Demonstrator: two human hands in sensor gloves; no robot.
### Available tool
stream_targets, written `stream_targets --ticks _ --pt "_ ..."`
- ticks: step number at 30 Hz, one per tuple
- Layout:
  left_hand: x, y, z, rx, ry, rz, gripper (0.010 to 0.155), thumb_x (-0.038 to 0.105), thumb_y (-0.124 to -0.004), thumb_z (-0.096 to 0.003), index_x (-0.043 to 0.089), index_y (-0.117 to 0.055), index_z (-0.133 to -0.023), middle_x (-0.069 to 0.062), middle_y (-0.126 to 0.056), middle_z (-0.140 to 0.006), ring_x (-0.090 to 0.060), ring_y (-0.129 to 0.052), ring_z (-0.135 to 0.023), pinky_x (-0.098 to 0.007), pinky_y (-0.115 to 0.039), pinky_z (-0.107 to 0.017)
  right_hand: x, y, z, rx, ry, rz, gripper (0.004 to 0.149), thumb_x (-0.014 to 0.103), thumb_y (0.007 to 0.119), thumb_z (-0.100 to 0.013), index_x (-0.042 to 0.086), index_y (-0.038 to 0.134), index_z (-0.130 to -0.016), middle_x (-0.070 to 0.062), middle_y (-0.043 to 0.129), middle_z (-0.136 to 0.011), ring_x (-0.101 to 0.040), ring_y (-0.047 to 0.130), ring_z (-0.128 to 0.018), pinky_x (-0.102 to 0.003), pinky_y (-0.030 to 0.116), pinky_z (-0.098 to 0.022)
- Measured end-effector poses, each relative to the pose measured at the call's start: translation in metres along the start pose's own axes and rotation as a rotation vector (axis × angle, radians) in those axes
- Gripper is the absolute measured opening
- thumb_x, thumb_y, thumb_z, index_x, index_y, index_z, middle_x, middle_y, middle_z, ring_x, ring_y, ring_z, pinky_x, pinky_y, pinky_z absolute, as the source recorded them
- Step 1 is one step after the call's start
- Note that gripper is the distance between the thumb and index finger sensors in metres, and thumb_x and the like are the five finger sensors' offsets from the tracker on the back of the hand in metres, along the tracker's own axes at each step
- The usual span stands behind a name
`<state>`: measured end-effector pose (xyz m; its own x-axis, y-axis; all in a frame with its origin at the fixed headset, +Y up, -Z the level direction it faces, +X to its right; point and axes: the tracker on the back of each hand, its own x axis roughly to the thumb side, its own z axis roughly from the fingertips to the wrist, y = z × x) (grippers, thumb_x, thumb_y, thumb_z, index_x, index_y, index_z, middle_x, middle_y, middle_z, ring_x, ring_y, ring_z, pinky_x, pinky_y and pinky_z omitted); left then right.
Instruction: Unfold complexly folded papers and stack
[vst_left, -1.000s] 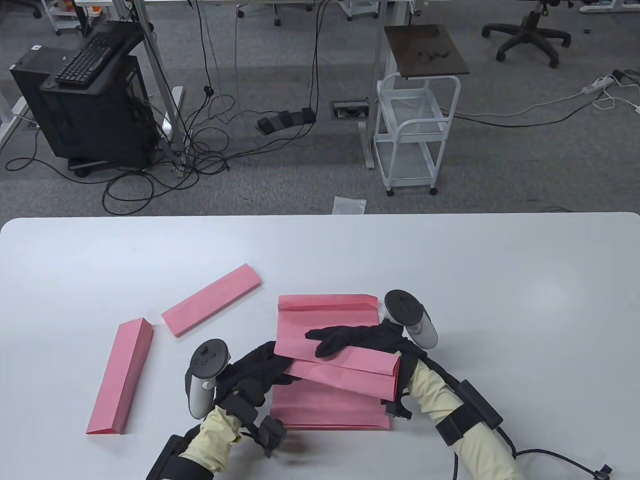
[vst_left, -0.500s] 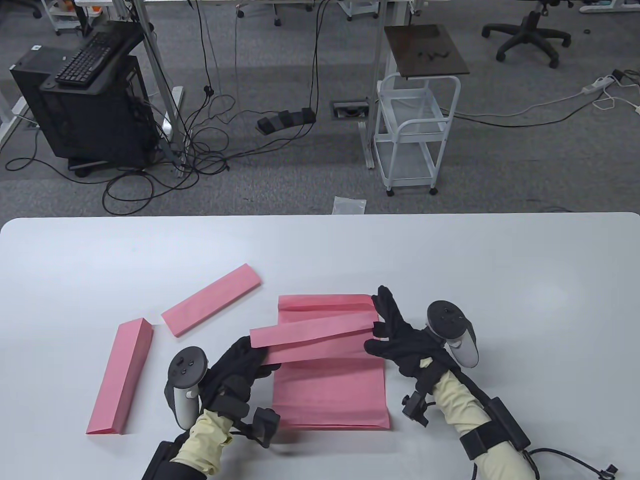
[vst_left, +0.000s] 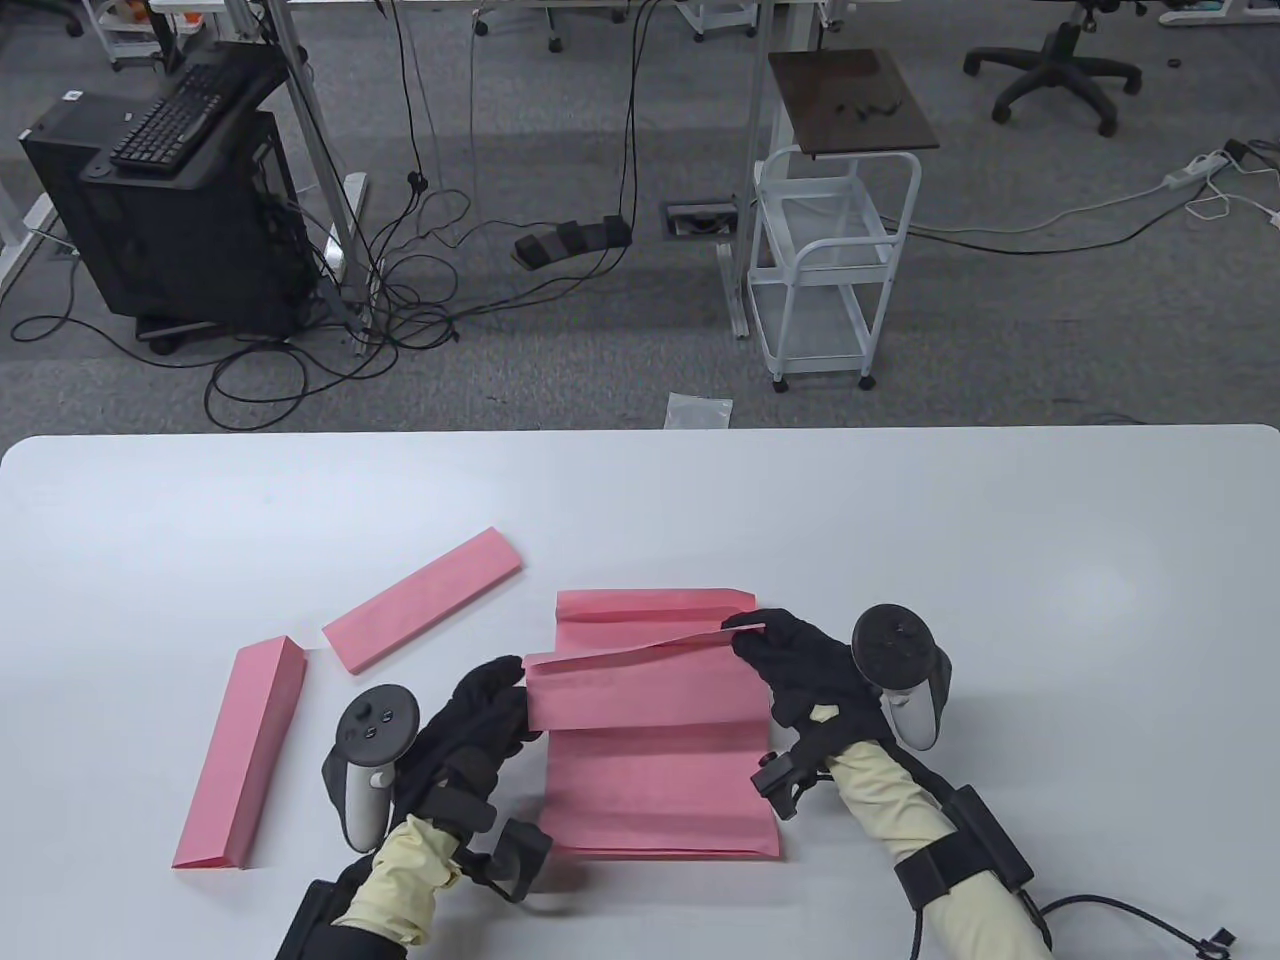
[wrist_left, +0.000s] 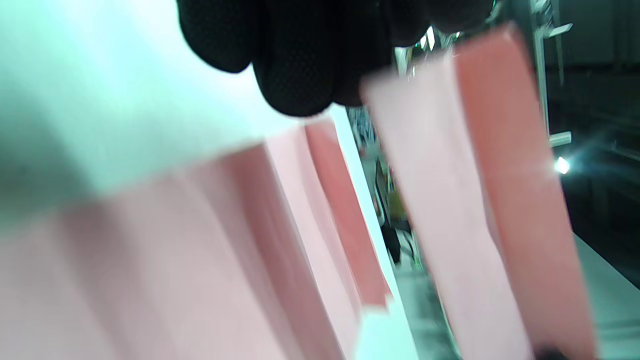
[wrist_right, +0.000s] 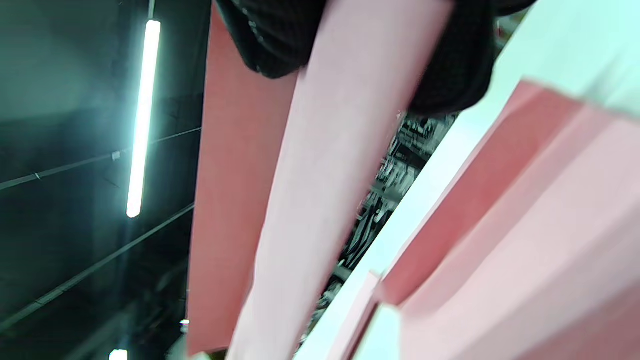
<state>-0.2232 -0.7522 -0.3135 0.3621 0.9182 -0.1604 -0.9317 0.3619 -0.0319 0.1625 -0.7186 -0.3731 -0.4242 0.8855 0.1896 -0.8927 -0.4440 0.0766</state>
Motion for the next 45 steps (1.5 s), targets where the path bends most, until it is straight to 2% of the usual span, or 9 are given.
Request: stream_targets --ticks 2,4,8,12,15,19,29,41,45 --pt "0.003 0.006 -0.002 -0.068 -0.012 0.001 0.057 0.049 -0.067 -0.0575 0.022 -0.055 -0.106 0.009 -0.101 -0.054 -0.012 -0.105 -0.039 -0.037 -0.086 -0.049 0.003 -0.002 0.001 -0.003 -0.020 0.015 0.038 0.028 0.075 -0.048 0.008 0.081 -0.080 -0.005 0.091 -0.061 -0.030 0.086 -0.048 -0.060 0.048 -0.069" --pt "0.005 0.004 -0.002 -0.245 0.030 0.098 0.070 0.051 -0.068 -0.0575 0.007 -0.046 -0.107 0.010 -0.101 -0.049 -0.010 -0.106 -0.033 -0.035 -0.087 -0.046 0.006 0.001 0.002 0.004 -0.039 0.009 0.038 0.028 0.074 -0.048 0.008 0.081 -0.080 -0.005 0.091 -0.061 -0.030 0.086 -0.048 -0.061 0.048 -0.069" --pt "0.003 -0.006 -0.003 -0.264 0.059 0.141 0.071 0.046 -0.073 -0.0553 0.004 -0.046 -0.106 0.012 -0.104 -0.045 -0.007 -0.108 -0.028 -0.033 -0.090 -0.042 0.014 0.012 0.006 0.077 -0.119 -0.028 0.038 0.028 0.074 -0.048 0.009 0.081 -0.081 -0.004 0.091 -0.062 -0.030 0.086 -0.049 -0.061 0.046 -0.070" --pt "0.000 -0.010 -0.003 -0.312 0.069 0.199 0.047 0.043 -0.071 -0.0567 0.015 -0.072 -0.095 0.004 -0.104 -0.068 -0.016 -0.109 -0.053 -0.039 -0.083 -0.057 0.015 0.020 0.010 0.128 -0.144 -0.107 0.038 0.029 0.074 -0.048 0.011 0.081 -0.081 -0.004 0.091 -0.064 -0.031 0.086 -0.053 -0.062 0.045 -0.070" --pt "0.000 -0.006 -0.002 -0.253 0.027 0.164 0.054 0.057 -0.062 -0.0571 0.019 -0.074 -0.093 0.001 -0.099 -0.081 -0.022 -0.105 -0.067 -0.043 -0.077 -0.065 0.008 0.021 0.010 0.213 -0.110 -0.195 0.041 0.034 0.074 -0.049 0.012 0.085 -0.082 -0.008 0.093 -0.073 -0.037 0.080 -0.078 -0.065 0.034 -0.072" --pt "0.002 -0.007 -0.001 -0.231 0.026 0.185 0.046 0.050 -0.067 -0.0574 0.021 -0.076 -0.092 -0.003 -0.096 -0.086 -0.026 -0.102 -0.073 -0.046 -0.074 -0.068 0.002 0.018 0.007 0.205 -0.054 -0.241 0.041 0.034 0.075 -0.048 0.011 0.087 -0.081 -0.009 0.096 -0.072 -0.038 0.079 -0.082 -0.066 0.033 -0.071" --pt "0.000 -0.023 0.000 -0.235 -0.079 0.124 0.079 0.023 -0.070 -0.0538 0.038 -0.010 -0.104 0.009 -0.076 -0.094 -0.023 -0.085 -0.087 -0.054 -0.049 -0.080 0.000 -0.007 -0.013 0.048 0.129 -0.249 0.040 0.031 0.075 -0.049 0.004 0.087 -0.076 -0.010 0.097 -0.059 -0.034 0.087 -0.070 -0.064 0.039 -0.070" --pt "0.017 -0.030 0.004 -0.240 -0.390 0.043 0.079 0.023 -0.073 -0.0525 0.047 -0.018 -0.104 0.013 -0.079 -0.093 -0.019 -0.086 -0.089 -0.059 -0.045 -0.080 -0.002 -0.015 -0.033 0.017 0.324 -0.084 0.040 0.029 0.078 -0.048 -0.002 0.090 -0.071 -0.007 0.099 -0.047 -0.031 0.095 -0.052 -0.061 0.050 -0.067" --pt "0.010 -0.031 0.003 -0.249 -0.323 0.130 0.075 0.024 -0.076 -0.0515 0.043 -0.027 -0.106 0.014 -0.082 -0.091 -0.018 -0.089 -0.088 -0.059 -0.047 -0.079 -0.002 -0.017 -0.034 0.054 0.326 -0.119 0.040 0.029 0.078 -0.048 -0.002 0.089 -0.071 -0.007 0.099 -0.047 -0.031 0.095 -0.053 -0.061 0.049 -0.068"
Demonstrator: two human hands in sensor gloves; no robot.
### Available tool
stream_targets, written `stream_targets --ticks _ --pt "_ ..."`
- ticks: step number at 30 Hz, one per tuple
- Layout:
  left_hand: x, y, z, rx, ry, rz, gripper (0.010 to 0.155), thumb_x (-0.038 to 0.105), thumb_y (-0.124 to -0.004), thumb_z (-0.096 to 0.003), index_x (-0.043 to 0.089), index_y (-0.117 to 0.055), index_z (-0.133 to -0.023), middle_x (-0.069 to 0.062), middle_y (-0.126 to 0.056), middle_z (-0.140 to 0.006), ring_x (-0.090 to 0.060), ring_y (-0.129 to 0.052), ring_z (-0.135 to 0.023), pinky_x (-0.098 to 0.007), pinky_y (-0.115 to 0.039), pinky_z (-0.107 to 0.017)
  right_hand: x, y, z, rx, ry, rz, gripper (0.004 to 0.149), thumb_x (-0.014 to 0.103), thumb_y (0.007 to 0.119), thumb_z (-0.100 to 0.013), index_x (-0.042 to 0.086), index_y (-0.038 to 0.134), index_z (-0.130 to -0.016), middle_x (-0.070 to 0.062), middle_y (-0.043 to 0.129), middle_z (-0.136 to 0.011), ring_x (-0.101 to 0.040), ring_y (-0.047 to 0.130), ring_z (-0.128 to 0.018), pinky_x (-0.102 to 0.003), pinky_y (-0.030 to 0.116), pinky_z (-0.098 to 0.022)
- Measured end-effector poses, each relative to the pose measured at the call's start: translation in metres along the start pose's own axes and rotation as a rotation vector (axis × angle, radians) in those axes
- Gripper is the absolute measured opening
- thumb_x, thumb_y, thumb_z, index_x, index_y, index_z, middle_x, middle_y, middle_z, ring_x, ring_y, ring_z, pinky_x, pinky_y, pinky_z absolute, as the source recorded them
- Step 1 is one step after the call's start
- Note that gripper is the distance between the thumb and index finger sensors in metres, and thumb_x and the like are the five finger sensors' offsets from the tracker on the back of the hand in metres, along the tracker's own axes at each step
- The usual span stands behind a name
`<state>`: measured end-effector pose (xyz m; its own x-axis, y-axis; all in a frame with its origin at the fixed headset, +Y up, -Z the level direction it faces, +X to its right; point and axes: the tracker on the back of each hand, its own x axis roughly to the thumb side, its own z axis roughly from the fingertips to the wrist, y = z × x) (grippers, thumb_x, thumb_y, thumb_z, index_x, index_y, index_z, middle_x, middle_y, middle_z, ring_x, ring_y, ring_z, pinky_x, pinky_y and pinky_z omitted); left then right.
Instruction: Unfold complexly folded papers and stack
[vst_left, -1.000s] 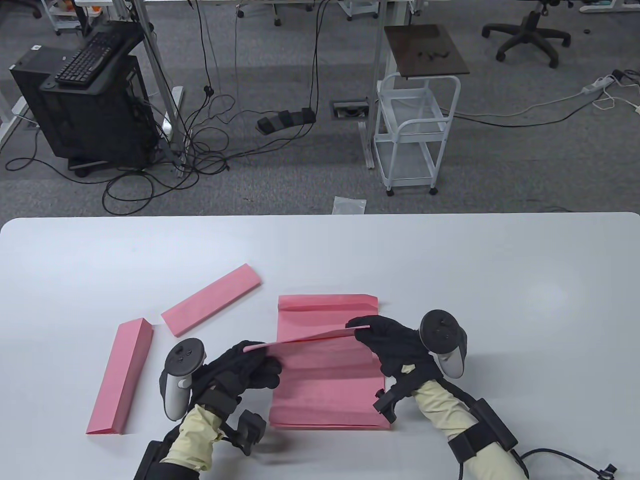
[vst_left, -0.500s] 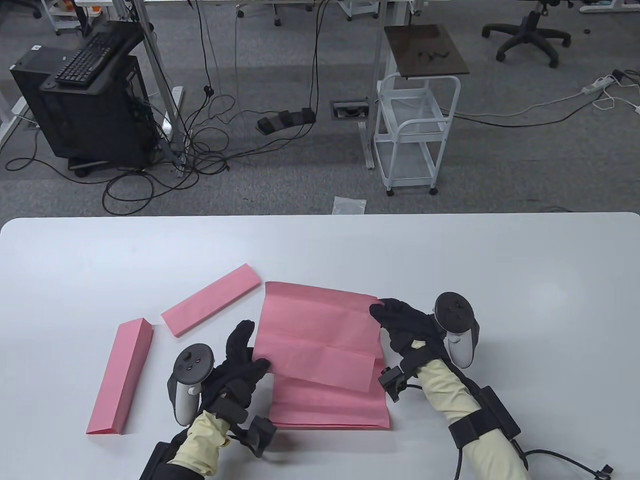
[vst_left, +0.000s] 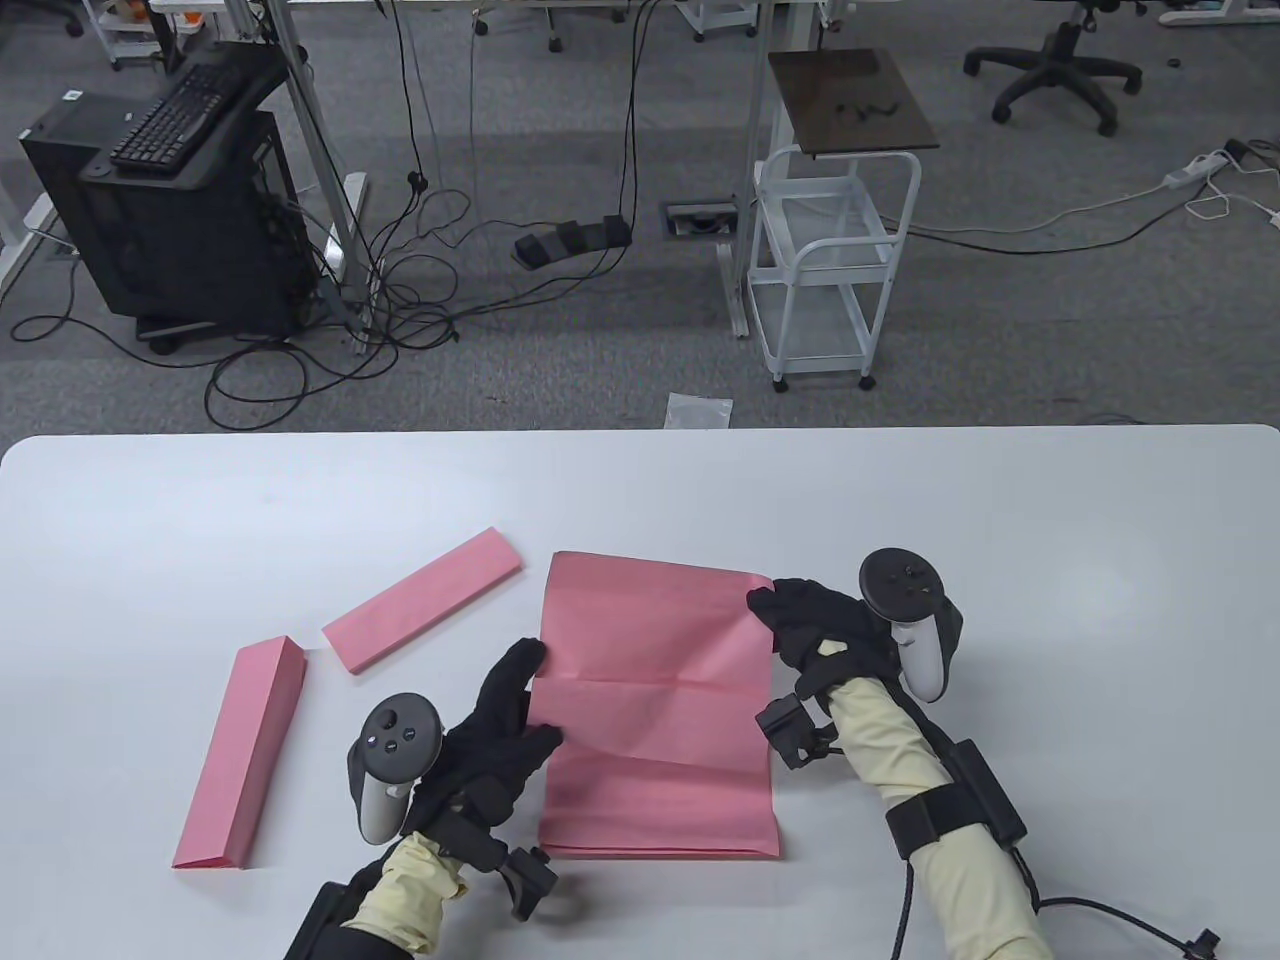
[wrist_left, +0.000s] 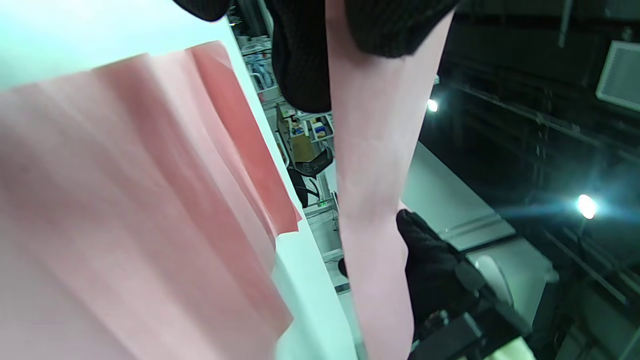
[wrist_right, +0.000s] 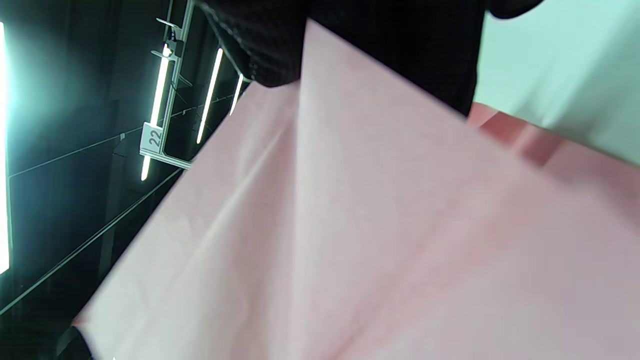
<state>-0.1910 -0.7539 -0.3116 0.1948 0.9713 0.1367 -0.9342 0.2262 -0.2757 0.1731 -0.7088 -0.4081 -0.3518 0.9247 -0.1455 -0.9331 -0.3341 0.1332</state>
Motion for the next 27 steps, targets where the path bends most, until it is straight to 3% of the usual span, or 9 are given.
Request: stream_targets --ticks 5,10,17,20,23,27 --pt "0.0015 0.0006 -0.0004 0.042 -0.050 -0.037 0.081 0.024 -0.075 -0.0514 0.046 -0.018 -0.105 0.015 -0.081 -0.091 -0.017 -0.088 -0.088 -0.060 -0.047 -0.079 0.0022 -0.0023 0.0013 0.017 -0.001 -0.007 0.040 0.028 0.078 -0.048 -0.002 0.090 -0.071 -0.007 0.099 -0.047 -0.031 0.095 -0.052 -0.061 0.050 -0.068" --pt "0.0025 0.0000 -0.0008 0.005 -0.041 -0.029 0.070 0.024 -0.076 -0.0510 0.040 -0.035 -0.106 0.015 -0.082 -0.091 -0.017 -0.089 -0.087 -0.061 -0.047 -0.078 0.0023 -0.0035 0.0005 0.035 0.000 -0.019 0.040 0.028 0.078 -0.048 -0.002 0.089 -0.072 -0.007 0.099 -0.047 -0.031 0.095 -0.053 -0.061 0.049 -0.068" --pt "-0.0007 0.0010 0.0001 -0.012 -0.015 0.067 0.052 0.023 -0.075 -0.0513 0.037 -0.054 -0.097 0.011 -0.081 -0.091 -0.020 -0.088 -0.086 -0.062 -0.047 -0.078 -0.0003 -0.0048 -0.0018 0.153 -0.013 -0.092 0.040 0.028 0.076 -0.049 0.000 0.087 -0.075 -0.009 0.098 -0.051 -0.033 0.091 -0.060 -0.062 0.043 -0.070" --pt "0.0020 -0.0003 -0.0013 -0.083 -0.009 0.159 0.044 0.021 -0.075 -0.0515 0.037 -0.064 -0.092 0.008 -0.081 -0.091 -0.023 -0.087 -0.087 -0.064 -0.045 -0.077 -0.0031 -0.0065 -0.0013 0.164 -0.014 -0.104 0.040 0.028 0.076 -0.049 0.000 0.087 -0.075 -0.009 0.098 -0.052 -0.033 0.091 -0.060 -0.062 0.043 -0.070" --pt "0.0042 -0.0014 -0.0031 -0.156 -0.008 0.159 0.061 0.021 -0.075 -0.0512 0.037 -0.050 -0.105 0.008 -0.081 -0.091 -0.023 -0.086 -0.087 -0.064 -0.045 -0.077 -0.0038 -0.0078 -0.0005 0.187 -0.023 -0.106 0.040 0.028 0.076 -0.049 0.000 0.087 -0.076 -0.009 0.098 -0.052 -0.033 0.091 -0.061 -0.062 0.042 -0.070" --pt "0.0060 -0.0002 -0.0029 -0.193 -0.003 0.134 0.060 0.021 -0.074 -0.0514 0.033 -0.050 -0.105 0.006 -0.080 -0.091 -0.024 -0.087 -0.086 -0.064 -0.045 -0.077 -0.0019 -0.0090 0.0012 0.214 -0.034 -0.094 0.040 0.027 0.076 -0.049 0.000 0.087 -0.076 -0.010 0.097 -0.053 -0.034 0.090 -0.062 -0.063 0.041 -0.070"
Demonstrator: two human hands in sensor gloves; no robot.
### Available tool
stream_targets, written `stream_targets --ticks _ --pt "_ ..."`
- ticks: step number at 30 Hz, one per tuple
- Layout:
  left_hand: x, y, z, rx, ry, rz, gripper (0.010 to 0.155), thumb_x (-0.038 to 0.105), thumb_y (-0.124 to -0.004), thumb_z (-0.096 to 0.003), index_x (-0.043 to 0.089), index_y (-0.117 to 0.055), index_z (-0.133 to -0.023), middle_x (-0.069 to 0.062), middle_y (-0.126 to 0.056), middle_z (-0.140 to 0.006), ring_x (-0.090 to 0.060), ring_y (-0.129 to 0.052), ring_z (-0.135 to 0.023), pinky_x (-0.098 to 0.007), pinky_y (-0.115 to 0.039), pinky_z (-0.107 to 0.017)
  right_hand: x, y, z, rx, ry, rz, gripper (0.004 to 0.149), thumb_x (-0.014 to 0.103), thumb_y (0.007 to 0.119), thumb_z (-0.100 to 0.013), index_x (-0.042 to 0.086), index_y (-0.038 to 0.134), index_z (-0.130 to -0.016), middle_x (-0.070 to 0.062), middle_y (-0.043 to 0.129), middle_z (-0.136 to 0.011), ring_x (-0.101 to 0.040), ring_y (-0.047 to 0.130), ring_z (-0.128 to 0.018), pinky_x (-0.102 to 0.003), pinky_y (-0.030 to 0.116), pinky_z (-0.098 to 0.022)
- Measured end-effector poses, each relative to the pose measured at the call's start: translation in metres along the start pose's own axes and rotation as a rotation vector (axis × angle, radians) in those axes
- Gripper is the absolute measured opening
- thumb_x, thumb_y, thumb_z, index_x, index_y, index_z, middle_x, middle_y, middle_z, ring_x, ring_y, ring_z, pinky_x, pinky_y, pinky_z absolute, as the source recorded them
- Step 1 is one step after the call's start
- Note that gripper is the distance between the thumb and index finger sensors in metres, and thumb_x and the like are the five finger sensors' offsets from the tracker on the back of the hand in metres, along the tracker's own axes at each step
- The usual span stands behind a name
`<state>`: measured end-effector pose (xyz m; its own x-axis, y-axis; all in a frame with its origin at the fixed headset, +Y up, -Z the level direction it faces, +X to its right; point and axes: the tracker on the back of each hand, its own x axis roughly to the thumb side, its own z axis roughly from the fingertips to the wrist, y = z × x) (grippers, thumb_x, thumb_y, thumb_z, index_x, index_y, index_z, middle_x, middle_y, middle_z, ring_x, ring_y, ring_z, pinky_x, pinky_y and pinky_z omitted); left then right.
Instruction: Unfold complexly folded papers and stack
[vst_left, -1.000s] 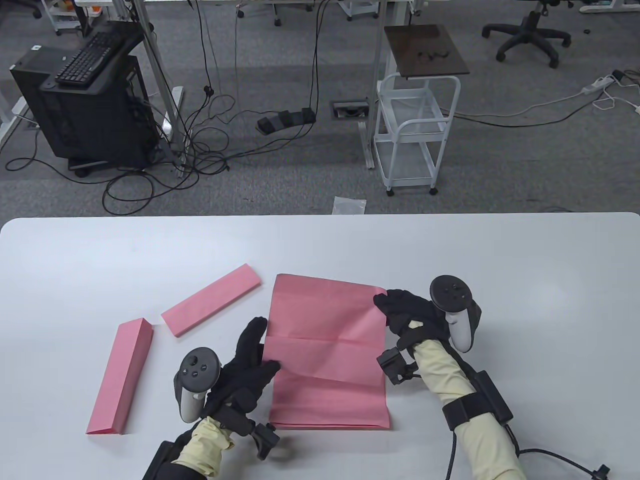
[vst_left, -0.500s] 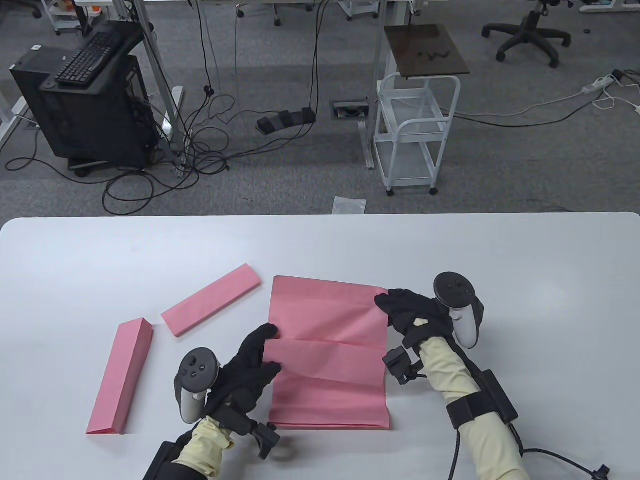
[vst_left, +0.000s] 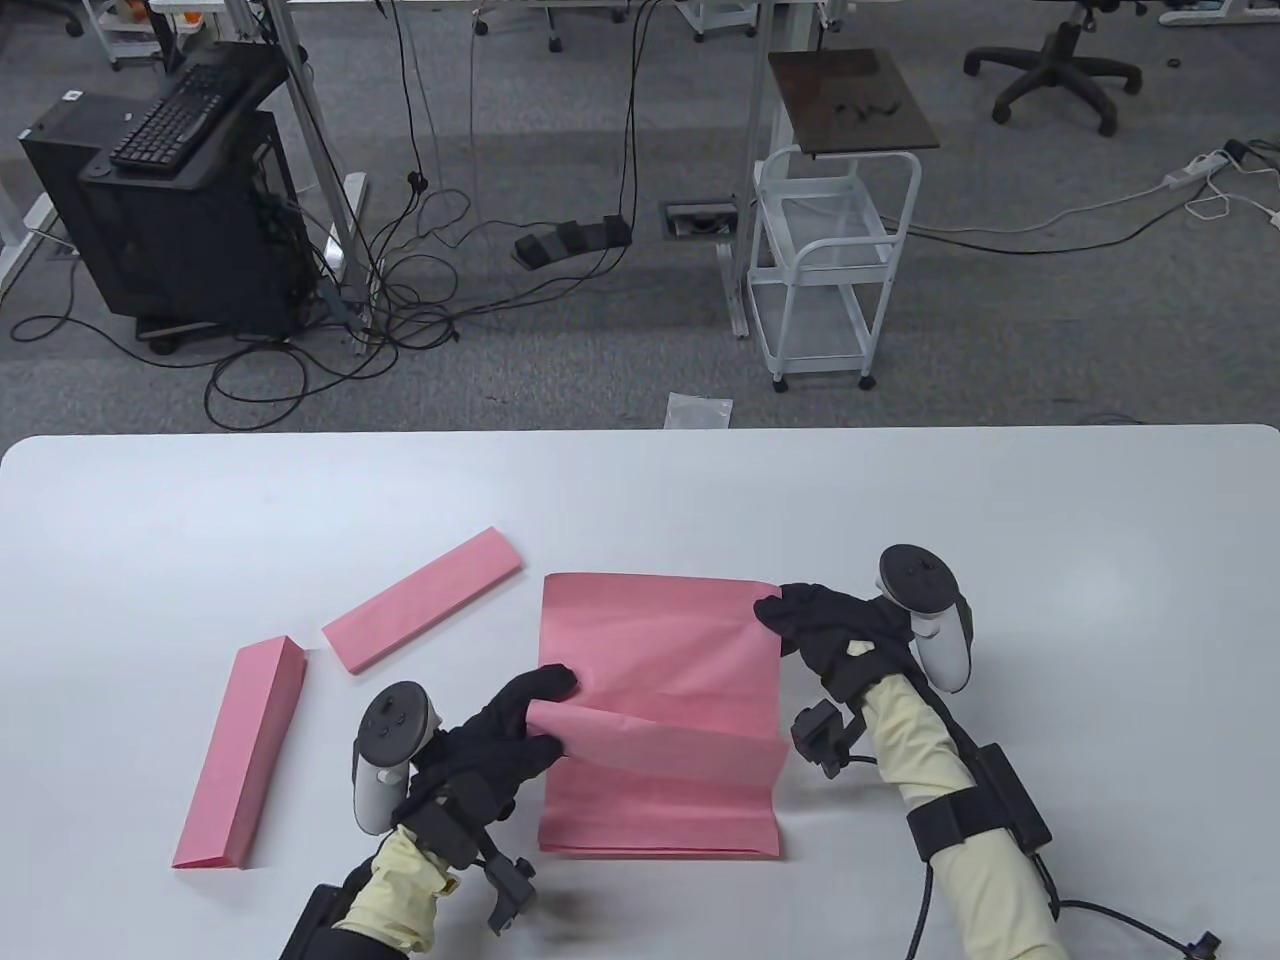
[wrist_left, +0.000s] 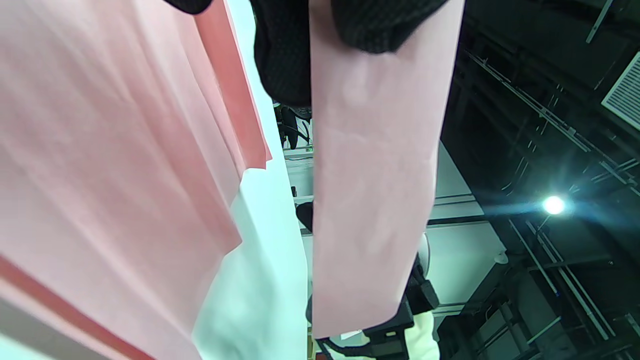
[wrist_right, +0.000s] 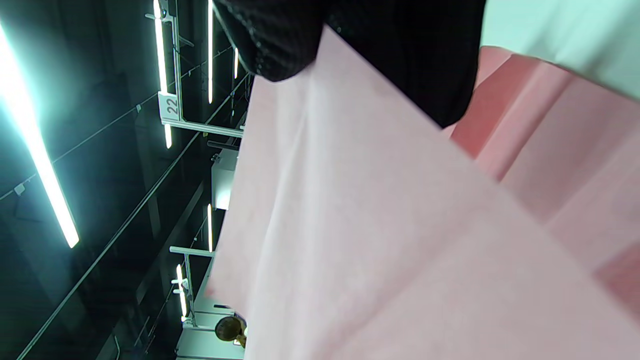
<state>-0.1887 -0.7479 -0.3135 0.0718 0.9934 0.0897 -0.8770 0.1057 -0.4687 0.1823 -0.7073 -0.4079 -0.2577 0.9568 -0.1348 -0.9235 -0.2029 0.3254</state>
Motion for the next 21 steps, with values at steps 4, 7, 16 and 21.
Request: stream_targets --ticks 4,7,16,21 --pt "0.001 -0.001 0.000 -0.075 0.026 -0.001 0.068 0.022 -0.071 -0.0531 0.016 -0.031 -0.108 0.002 -0.075 -0.093 -0.025 -0.085 -0.087 -0.066 -0.043 -0.076 0.005 0.000 0.002 -0.009 -0.017 0.045 0.040 0.027 0.076 -0.049 0.000 0.086 -0.076 -0.009 0.097 -0.053 -0.034 0.090 -0.063 -0.063 0.040 -0.071" --pt "0.001 0.000 0.000 -0.001 0.021 -0.037 0.052 0.021 -0.073 -0.0519 0.033 -0.058 -0.100 0.001 -0.079 -0.092 -0.025 -0.087 -0.086 -0.066 -0.044 -0.076 0.006 0.000 0.002 -0.014 -0.024 0.048 0.040 0.028 0.076 -0.049 0.001 0.086 -0.077 -0.009 0.097 -0.053 -0.033 0.090 -0.063 -0.063 0.040 -0.071" --pt "0.007 -0.002 0.010 -0.138 0.140 -0.440 0.035 0.026 -0.069 -0.0563 0.035 -0.080 -0.088 -0.020 -0.047 -0.118 -0.047 -0.056 -0.106 -0.066 -0.038 -0.076 0.008 -0.006 -0.003 -0.081 -0.006 0.013 0.040 0.028 0.075 -0.049 0.002 0.085 -0.077 -0.008 0.096 -0.055 -0.033 0.089 -0.064 -0.063 0.039 -0.071" --pt "-0.006 -0.003 0.015 -0.184 0.148 -0.390 0.040 0.026 -0.068 -0.0551 0.027 -0.076 -0.094 -0.009 -0.085 -0.097 -0.032 -0.091 -0.086 -0.061 -0.052 -0.075 0.009 0.001 -0.007 -0.086 -0.003 0.047 0.040 0.029 0.075 -0.050 0.003 0.085 -0.078 -0.008 0.096 -0.055 -0.032 0.089 -0.065 -0.063 0.039 -0.072"
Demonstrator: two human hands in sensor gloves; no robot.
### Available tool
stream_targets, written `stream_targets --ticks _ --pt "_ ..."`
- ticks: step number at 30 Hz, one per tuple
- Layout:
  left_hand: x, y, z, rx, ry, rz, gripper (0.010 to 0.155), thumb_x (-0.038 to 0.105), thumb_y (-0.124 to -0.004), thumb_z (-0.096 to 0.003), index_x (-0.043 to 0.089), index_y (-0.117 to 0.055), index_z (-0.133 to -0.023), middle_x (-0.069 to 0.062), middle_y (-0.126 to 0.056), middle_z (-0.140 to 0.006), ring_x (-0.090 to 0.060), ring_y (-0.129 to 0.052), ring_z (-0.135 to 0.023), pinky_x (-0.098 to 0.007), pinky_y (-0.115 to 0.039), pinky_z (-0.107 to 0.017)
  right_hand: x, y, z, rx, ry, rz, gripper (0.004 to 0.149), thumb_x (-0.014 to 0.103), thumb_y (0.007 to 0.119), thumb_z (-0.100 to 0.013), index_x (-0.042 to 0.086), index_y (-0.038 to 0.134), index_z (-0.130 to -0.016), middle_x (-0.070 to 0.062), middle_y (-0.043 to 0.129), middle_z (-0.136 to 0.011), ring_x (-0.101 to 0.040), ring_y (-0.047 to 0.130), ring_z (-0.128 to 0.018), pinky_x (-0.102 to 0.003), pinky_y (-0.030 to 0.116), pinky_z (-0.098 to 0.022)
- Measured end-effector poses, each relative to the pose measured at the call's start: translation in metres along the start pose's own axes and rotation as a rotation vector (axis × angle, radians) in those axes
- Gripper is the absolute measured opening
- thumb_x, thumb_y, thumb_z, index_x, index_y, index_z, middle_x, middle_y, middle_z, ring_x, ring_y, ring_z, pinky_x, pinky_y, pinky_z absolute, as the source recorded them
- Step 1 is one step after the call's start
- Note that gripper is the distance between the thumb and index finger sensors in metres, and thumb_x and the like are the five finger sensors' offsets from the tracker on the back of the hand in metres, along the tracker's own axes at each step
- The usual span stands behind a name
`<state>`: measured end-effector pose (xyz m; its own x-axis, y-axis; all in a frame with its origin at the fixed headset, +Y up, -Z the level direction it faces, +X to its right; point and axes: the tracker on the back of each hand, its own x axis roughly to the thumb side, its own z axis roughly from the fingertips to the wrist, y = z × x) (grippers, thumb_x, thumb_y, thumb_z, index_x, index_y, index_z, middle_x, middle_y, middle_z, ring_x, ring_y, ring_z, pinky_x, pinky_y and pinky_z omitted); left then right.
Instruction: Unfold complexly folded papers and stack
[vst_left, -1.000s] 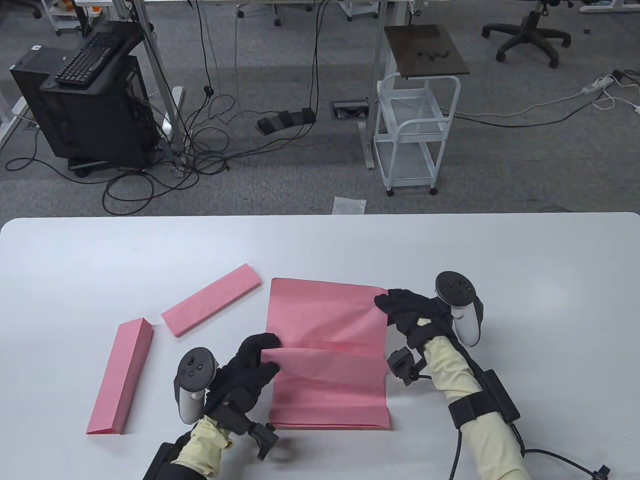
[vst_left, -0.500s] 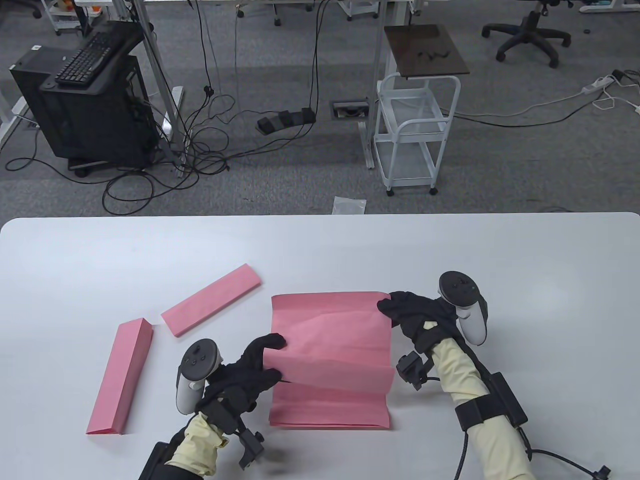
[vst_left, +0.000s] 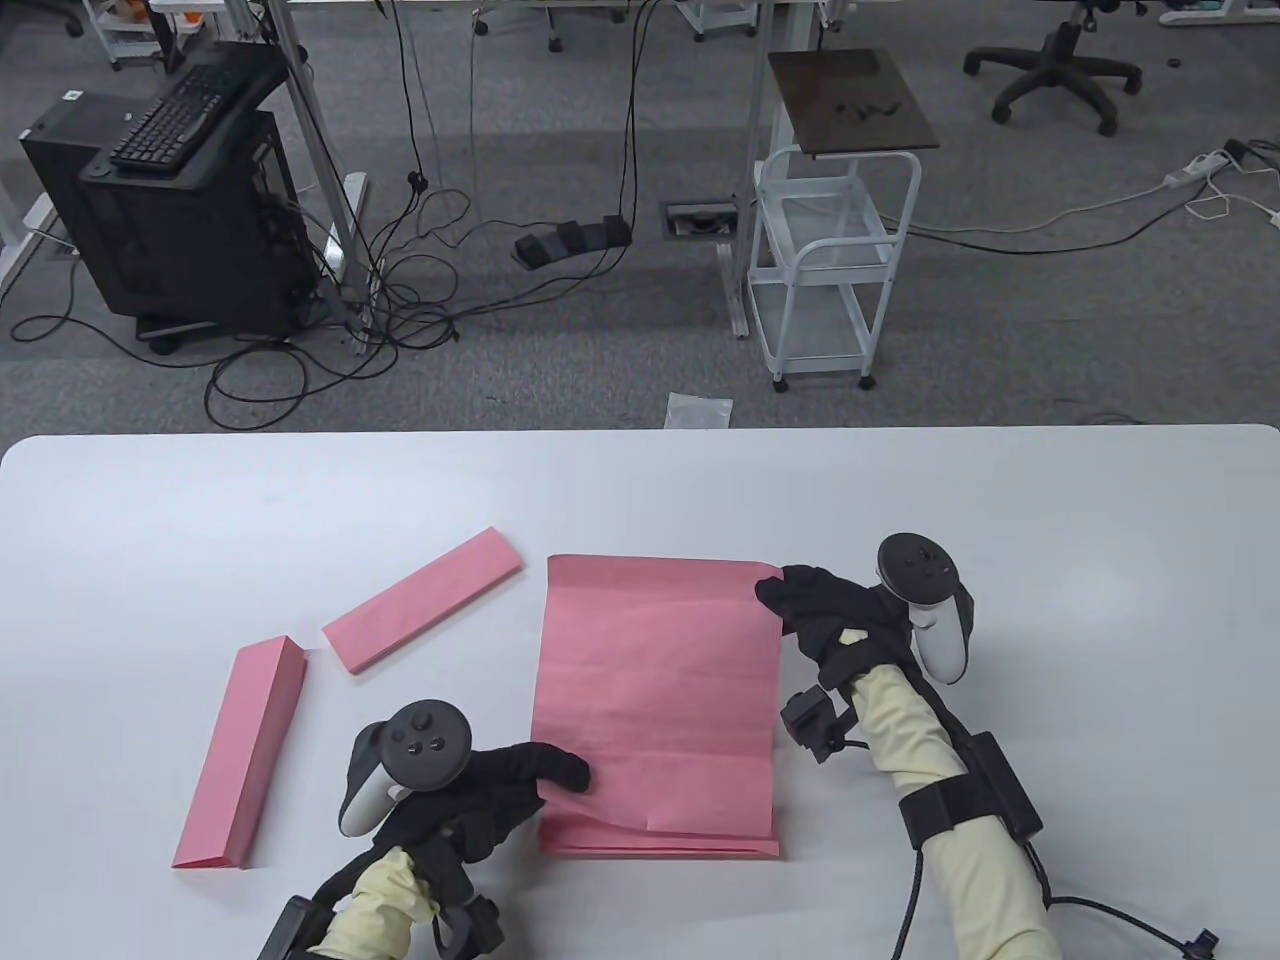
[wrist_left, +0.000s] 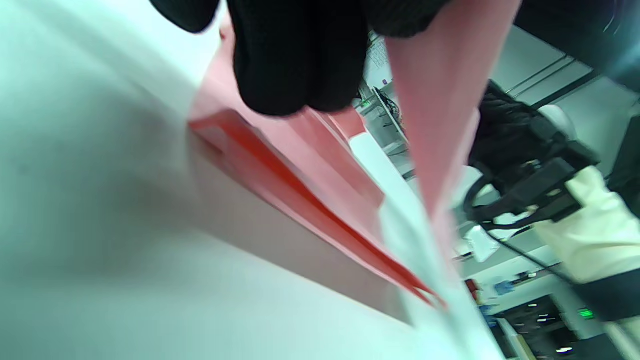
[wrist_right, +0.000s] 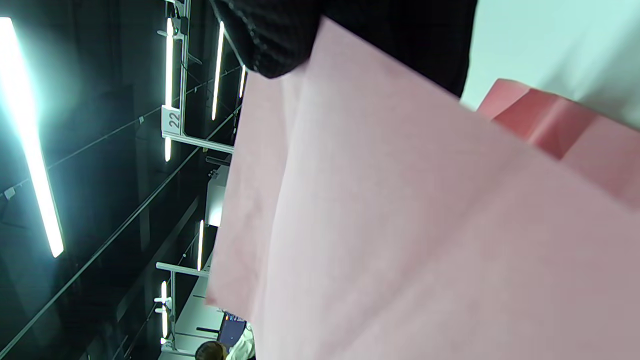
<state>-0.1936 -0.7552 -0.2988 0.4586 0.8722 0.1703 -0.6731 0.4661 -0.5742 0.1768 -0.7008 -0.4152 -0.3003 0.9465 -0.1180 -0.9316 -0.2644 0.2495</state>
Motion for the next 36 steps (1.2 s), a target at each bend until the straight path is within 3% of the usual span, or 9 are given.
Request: stream_targets --ticks 5,9,12,14,21,23,25,27,36 --pt "-0.006 0.001 0.002 -0.003 -0.035 0.168 0.074 0.066 -0.057 -0.0552 0.010 -0.068 -0.103 -0.020 -0.075 -0.104 -0.043 -0.079 -0.093 -0.068 -0.035 -0.076 0.002 0.003 -0.002 -0.017 -0.004 0.014 0.040 0.029 0.075 -0.050 0.003 0.085 -0.078 -0.008 0.096 -0.055 -0.032 0.089 -0.065 -0.063 0.039 -0.072" --pt "-0.006 0.001 0.001 0.177 0.044 0.076 0.044 0.030 -0.070 -0.0562 0.025 -0.065 -0.100 -0.004 -0.084 -0.094 -0.029 -0.088 -0.087 -0.059 -0.039 -0.079 0.004 0.003 -0.004 -0.030 -0.003 0.005 0.040 0.029 0.075 -0.050 0.003 0.085 -0.078 -0.007 0.096 -0.056 -0.032 0.088 -0.065 -0.063 0.039 -0.072" --pt "-0.005 0.000 0.000 0.159 0.063 0.029 0.070 0.025 -0.071 -0.0548 0.042 -0.027 -0.106 0.003 -0.080 -0.094 -0.026 -0.085 -0.089 -0.057 -0.036 -0.080 0.005 0.002 -0.005 -0.044 -0.005 -0.002 0.040 0.029 0.075 -0.050 0.003 0.085 -0.078 -0.007 0.096 -0.056 -0.032 0.088 -0.066 -0.063 0.038 -0.072" --pt "-0.005 -0.001 0.000 0.196 0.071 0.014 0.074 0.026 -0.075 -0.0535 0.041 -0.025 -0.106 0.006 -0.085 -0.091 -0.023 -0.091 -0.087 -0.054 -0.040 -0.080 0.005 0.002 -0.005 -0.045 -0.004 0.008 0.040 0.029 0.075 -0.050 0.003 0.085 -0.078 -0.007 0.096 -0.056 -0.032 0.088 -0.066 -0.063 0.038 -0.072" --pt "-0.002 -0.002 0.000 0.241 0.061 -0.085 0.038 0.031 -0.078 -0.0526 0.033 -0.070 -0.090 0.005 -0.092 -0.090 -0.022 -0.094 -0.086 -0.054 -0.042 -0.079 0.002 0.003 -0.008 -0.051 0.013 0.037 0.040 0.029 0.075 -0.049 0.003 0.085 -0.078 -0.008 0.096 -0.055 -0.032 0.089 -0.065 -0.063 0.038 -0.072" --pt "-0.001 -0.004 0.001 0.232 0.064 -0.064 0.036 0.033 -0.079 -0.0522 0.030 -0.075 -0.088 -0.005 -0.074 -0.107 -0.032 -0.079 -0.099 -0.058 -0.035 -0.079 0.001 0.002 -0.009 -0.061 0.019 0.050 0.040 0.029 0.075 -0.049 0.003 0.085 -0.078 -0.008 0.096 -0.055 -0.032 0.089 -0.065 -0.063 0.039 -0.072" --pt "0.000 -0.006 0.002 0.215 0.058 -0.093 0.037 0.036 -0.078 -0.0533 0.030 -0.075 -0.090 -0.020 -0.017 -0.119 -0.052 -0.023 -0.106 -0.065 -0.016 -0.073 -0.002 0.001 -0.010 -0.075 0.028 0.054 0.040 0.029 0.075 -0.049 0.003 0.085 -0.078 -0.008 0.096 -0.055 -0.032 0.089 -0.065 -0.063 0.038 -0.072" --pt "0.004 -0.007 0.002 0.187 0.011 -0.167 0.039 0.037 -0.075 -0.0547 0.032 -0.072 -0.093 -0.004 0.007 -0.115 -0.043 0.008 -0.101 -0.062 0.000 -0.069 -0.005 -0.001 -0.012 -0.086 0.041 0.047 0.040 0.029 0.075 -0.049 0.004 0.085 -0.078 -0.008 0.096 -0.056 -0.032 0.088 -0.066 -0.063 0.038 -0.072" --pt "0.006 -0.016 -0.004 0.018 0.061 -0.340 0.040 0.038 -0.075 -0.0543 0.022 -0.079 -0.091 -0.005 -0.006 -0.119 -0.042 0.012 -0.100 -0.061 0.005 -0.066 -0.024 0.012 -0.024 -0.071 0.089 0.093 0.040 0.029 0.076 -0.049 0.004 0.086 -0.078 -0.008 0.096 -0.056 -0.033 0.088 -0.066 -0.063 0.037 -0.072"
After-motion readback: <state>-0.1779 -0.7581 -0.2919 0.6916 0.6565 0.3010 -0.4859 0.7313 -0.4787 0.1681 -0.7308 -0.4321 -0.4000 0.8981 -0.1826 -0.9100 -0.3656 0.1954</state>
